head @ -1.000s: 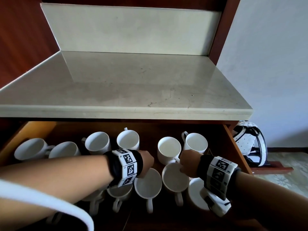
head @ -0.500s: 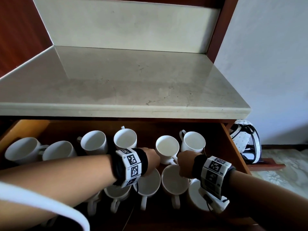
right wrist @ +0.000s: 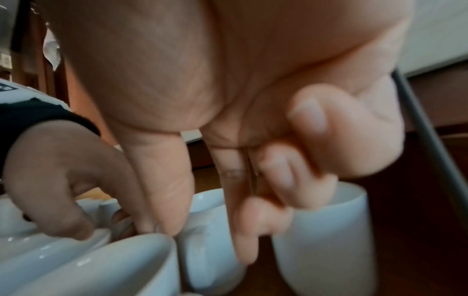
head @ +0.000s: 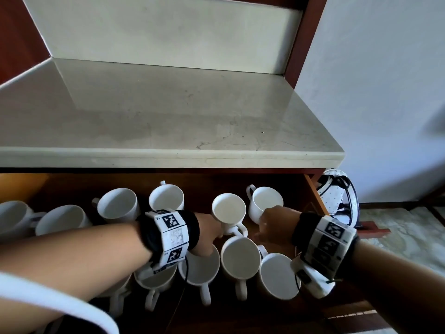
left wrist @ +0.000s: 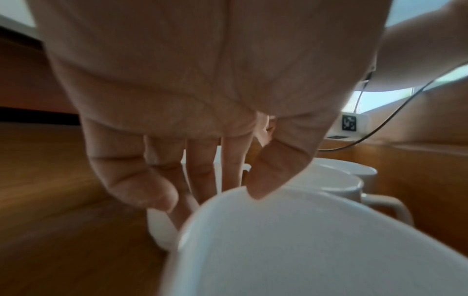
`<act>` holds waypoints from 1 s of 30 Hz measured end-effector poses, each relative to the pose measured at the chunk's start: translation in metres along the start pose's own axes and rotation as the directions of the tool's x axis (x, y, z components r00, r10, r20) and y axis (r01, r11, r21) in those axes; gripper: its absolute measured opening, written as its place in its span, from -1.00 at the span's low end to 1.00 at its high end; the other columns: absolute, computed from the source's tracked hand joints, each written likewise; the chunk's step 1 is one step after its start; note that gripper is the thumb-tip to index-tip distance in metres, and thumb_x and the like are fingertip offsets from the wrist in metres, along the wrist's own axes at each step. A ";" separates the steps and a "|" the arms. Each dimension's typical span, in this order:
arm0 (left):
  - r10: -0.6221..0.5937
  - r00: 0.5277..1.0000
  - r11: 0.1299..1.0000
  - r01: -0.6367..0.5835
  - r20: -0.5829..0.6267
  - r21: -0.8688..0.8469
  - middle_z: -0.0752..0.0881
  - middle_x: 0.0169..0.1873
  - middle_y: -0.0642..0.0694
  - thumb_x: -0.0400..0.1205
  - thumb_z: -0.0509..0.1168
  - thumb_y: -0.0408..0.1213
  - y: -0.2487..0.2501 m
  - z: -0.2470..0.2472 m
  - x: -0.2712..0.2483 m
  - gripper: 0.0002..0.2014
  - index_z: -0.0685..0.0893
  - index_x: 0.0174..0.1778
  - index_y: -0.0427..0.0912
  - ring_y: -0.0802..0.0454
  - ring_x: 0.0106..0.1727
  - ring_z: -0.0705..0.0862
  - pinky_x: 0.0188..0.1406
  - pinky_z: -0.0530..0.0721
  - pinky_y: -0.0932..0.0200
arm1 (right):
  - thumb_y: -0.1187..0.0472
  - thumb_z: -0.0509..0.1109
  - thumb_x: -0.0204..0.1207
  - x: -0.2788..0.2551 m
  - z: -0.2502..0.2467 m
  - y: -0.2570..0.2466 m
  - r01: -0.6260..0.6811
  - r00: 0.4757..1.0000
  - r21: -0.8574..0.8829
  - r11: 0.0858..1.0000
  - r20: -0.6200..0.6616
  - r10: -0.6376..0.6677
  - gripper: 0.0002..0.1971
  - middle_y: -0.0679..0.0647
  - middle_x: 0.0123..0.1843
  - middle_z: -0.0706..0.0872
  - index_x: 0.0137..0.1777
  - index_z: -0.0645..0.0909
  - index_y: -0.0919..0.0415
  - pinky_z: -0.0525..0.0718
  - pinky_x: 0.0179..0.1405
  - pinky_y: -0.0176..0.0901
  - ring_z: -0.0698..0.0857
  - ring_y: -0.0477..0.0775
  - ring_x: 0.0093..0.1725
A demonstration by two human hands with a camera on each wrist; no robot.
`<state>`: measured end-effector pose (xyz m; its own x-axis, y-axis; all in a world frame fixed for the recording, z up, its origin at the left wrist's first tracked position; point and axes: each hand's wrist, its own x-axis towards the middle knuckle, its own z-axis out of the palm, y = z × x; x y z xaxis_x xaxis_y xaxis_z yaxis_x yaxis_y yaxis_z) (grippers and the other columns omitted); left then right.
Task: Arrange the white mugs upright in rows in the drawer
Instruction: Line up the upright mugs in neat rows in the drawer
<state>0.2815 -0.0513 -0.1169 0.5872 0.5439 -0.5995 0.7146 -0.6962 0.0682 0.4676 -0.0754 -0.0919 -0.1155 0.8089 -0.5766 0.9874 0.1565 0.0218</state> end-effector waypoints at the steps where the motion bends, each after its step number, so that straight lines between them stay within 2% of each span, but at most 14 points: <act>1: 0.033 0.999 0.998 -0.035 -0.029 -0.061 0.71 0.02 -0.03 0.59 0.21 -0.26 0.003 -0.002 0.000 -0.74 0.60 0.19 -0.11 -0.07 0.10 0.66 0.08 0.65 0.07 | -0.11 0.38 0.49 -0.005 -0.002 0.009 -0.011 0.999 -0.017 1.000 0.035 0.011 -0.61 0.15 0.04 0.79 0.03 0.72 0.23 0.59 -0.07 -0.15 0.75 0.17 0.09; 3: 0.104 0.991 0.985 -0.113 -0.081 -0.129 0.71 -0.05 0.02 0.56 0.19 -0.19 0.009 -0.002 0.003 -0.79 0.57 0.10 -0.03 -0.01 0.03 0.66 0.10 0.66 0.06 | -0.15 0.40 0.47 -0.016 0.000 0.021 0.005 0.984 -0.118 0.993 0.176 0.016 -0.61 0.08 -0.24 0.81 -0.17 0.71 0.23 0.62 -0.15 -0.19 0.79 0.02 -0.18; 5: 0.101 0.993 0.989 -0.107 -0.061 -0.099 0.73 0.04 -0.04 0.56 0.18 -0.17 0.014 -0.001 0.007 -0.72 0.60 0.17 -0.05 -0.06 0.09 0.68 0.14 0.69 -0.05 | -0.16 0.42 0.47 -0.024 0.006 0.020 -0.017 0.945 -0.187 0.982 0.318 0.078 -0.53 -0.02 -0.73 0.61 -0.46 0.55 0.21 0.57 -0.41 -0.27 0.60 -0.22 -0.69; 7: 0.048 0.998 0.998 -0.050 -0.050 -0.043 0.73 0.03 -0.10 0.60 0.17 -0.20 0.020 -0.002 0.011 -0.73 0.64 0.15 -0.15 -0.11 0.10 0.70 0.11 0.70 -0.05 | -0.08 0.40 0.53 -0.024 0.011 0.014 -0.006 0.925 -0.228 0.974 0.368 0.091 -0.52 -0.09 -0.87 0.47 -0.51 0.44 0.19 0.46 -0.50 -0.31 0.48 -0.21 -0.85; 8: 0.033 0.997 0.999 -0.036 -0.063 -0.035 0.73 0.01 -0.09 0.61 0.17 -0.20 0.023 -0.004 0.012 -0.74 0.65 0.14 -0.17 -0.12 0.10 0.70 0.08 0.70 -0.01 | -0.03 0.37 0.56 -0.023 0.010 0.011 0.027 0.929 -0.254 0.967 0.363 0.070 -0.54 -0.10 -0.83 0.54 -0.50 0.44 0.18 0.43 -0.50 -0.33 0.52 -0.20 -0.79; 10: 0.011 0.994 1.000 -0.011 -0.110 -0.005 0.70 -0.01 -0.05 0.64 0.14 -0.18 0.028 -0.009 0.012 -0.75 0.65 0.15 -0.10 -0.09 0.10 0.69 -0.05 0.63 0.12 | 0.10 0.35 0.60 -0.020 0.010 0.008 0.079 0.940 -0.301 0.950 0.339 0.029 -0.64 0.05 -0.36 0.85 -0.43 0.49 0.20 0.43 -0.51 -0.35 0.73 -0.19 -0.52; 12: 0.000 0.972 0.999 0.008 -0.234 0.032 0.72 -0.02 -0.10 0.68 0.12 -0.12 0.035 -0.020 0.008 -0.74 0.67 0.07 -0.14 -0.11 0.06 0.69 -0.18 0.53 0.15 | 0.23 0.34 0.58 -0.023 0.007 0.008 0.101 0.950 -0.344 0.934 0.313 0.013 -0.77 0.20 0.07 0.83 -0.33 0.56 0.25 0.56 -0.39 -0.26 0.82 0.04 0.00; 14: 0.084 0.907 0.996 -0.081 -0.412 0.025 0.73 -0.04 -0.16 0.68 0.17 -0.01 0.042 -0.031 0.007 -0.69 0.66 0.01 -0.19 -0.14 0.02 0.70 -0.21 0.52 0.14 | 0.29 0.34 0.55 -0.033 0.000 0.009 0.107 0.974 -0.356 0.928 0.227 -0.025 -0.88 0.20 0.23 0.74 0.02 0.64 0.30 0.65 -0.04 -0.11 0.72 0.19 0.24; 15: 0.140 0.865 0.986 -0.169 -0.482 -0.016 0.73 -0.05 -0.15 0.66 0.21 0.06 0.046 -0.035 0.007 -0.65 0.65 0.01 -0.17 -0.12 0.00 0.70 -0.20 0.54 0.13 | 0.27 0.33 0.56 -0.039 -0.004 0.011 0.091 0.986 -0.367 0.926 0.161 -0.033 -0.76 0.17 0.26 0.71 0.21 0.60 0.25 0.64 0.07 -0.08 0.69 0.20 0.27; 17: 0.186 0.835 0.950 -0.288 -0.518 -0.123 0.70 -0.09 -0.08 0.57 0.26 0.21 0.056 -0.044 0.009 -0.58 0.67 -0.01 -0.11 -0.05 -0.05 0.69 -0.11 0.62 0.10 | 0.21 0.31 0.58 -0.046 -0.013 0.017 0.062 0.998 -0.422 0.905 0.018 -0.060 -0.70 0.10 0.23 0.72 0.29 0.58 0.16 0.66 0.10 -0.06 0.72 0.19 0.23; 19: 0.154 0.898 0.946 -0.254 -0.412 -0.200 0.68 -0.16 -0.05 0.53 0.26 0.28 0.068 -0.051 0.012 -0.55 0.70 -0.10 -0.07 -0.02 -0.12 0.68 -0.09 0.65 0.08 | 0.19 0.30 0.57 -0.050 -0.021 0.024 0.054 0.988 -0.487 0.872 -0.101 -0.117 -0.72 0.06 0.13 0.77 0.25 0.64 0.08 0.70 0.02 -0.07 0.77 0.17 0.11; 24: -0.034 0.950 0.889 -0.113 -0.310 -0.444 0.57 -0.50 -0.05 0.63 0.24 -0.01 0.072 -0.062 0.026 -0.62 0.59 -0.42 -0.18 -0.02 -0.30 0.62 -0.32 0.51 0.17 | 0.01 0.26 0.63 -0.055 -0.038 0.038 0.014 0.932 -0.430 0.903 -0.320 -0.167 -0.74 0.03 0.02 0.76 0.16 0.69 0.07 0.70 -0.15 -0.08 0.78 0.12 -0.02; 27: -0.199 0.919 0.735 -0.090 -0.341 -0.672 0.62 -0.52 -0.05 0.66 0.20 -0.03 0.072 -0.063 0.026 -0.58 0.60 -0.44 -0.21 -0.01 -0.41 0.63 -0.45 0.50 0.22 | 0.01 0.12 0.70 -0.049 -0.032 0.052 -0.018 0.964 -0.357 0.934 -0.254 -0.079 -0.71 0.05 -0.27 0.60 0.23 0.59 0.06 0.70 -0.20 -0.09 0.72 0.14 -0.18; 30: -0.219 0.944 0.561 -0.085 -0.247 -0.823 0.73 -0.37 -0.26 0.64 0.19 -0.09 0.076 -0.055 0.021 -0.63 0.66 -0.35 -0.29 -0.08 -0.51 0.61 -0.50 0.49 0.19 | 0.20 0.14 0.67 -0.048 -0.025 0.069 0.000 0.994 -0.244 0.970 -0.103 -0.026 -0.73 0.11 -0.44 0.64 0.11 0.62 0.35 0.56 -0.60 -0.25 0.60 0.04 -0.52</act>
<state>0.3689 -0.0670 -0.0800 0.4920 0.7814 -0.3840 0.6642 -0.0517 0.7458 0.5382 -0.0892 -0.0427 -0.1512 0.8587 -0.4897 0.9311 0.2901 0.2210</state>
